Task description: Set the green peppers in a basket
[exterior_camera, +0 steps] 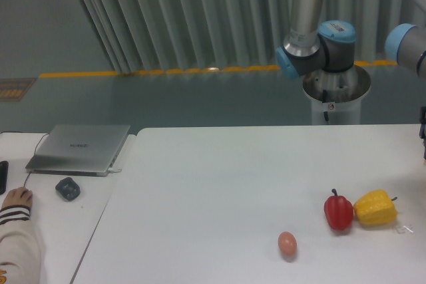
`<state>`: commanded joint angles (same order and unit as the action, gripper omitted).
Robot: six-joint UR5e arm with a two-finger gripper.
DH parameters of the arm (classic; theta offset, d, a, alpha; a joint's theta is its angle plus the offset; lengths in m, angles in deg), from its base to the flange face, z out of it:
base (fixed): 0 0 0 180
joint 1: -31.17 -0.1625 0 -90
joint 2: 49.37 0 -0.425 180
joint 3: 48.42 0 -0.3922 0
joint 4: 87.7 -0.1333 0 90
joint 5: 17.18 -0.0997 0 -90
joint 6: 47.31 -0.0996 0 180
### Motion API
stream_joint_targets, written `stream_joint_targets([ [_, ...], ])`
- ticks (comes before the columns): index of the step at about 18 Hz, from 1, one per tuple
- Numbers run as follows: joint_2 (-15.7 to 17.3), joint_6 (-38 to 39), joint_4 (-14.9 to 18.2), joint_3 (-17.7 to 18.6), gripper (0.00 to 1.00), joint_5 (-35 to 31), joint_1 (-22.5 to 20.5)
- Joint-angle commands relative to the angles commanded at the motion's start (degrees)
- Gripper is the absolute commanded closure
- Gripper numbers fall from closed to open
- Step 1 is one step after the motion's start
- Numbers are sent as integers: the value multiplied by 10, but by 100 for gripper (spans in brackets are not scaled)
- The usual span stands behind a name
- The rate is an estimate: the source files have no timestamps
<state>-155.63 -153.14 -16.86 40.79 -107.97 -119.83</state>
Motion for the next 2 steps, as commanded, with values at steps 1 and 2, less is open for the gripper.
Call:
stream_joint_targets([
  [1, 0, 0, 0, 0, 0, 1, 0],
  [2, 0, 0, 0, 0, 0, 0, 0],
])
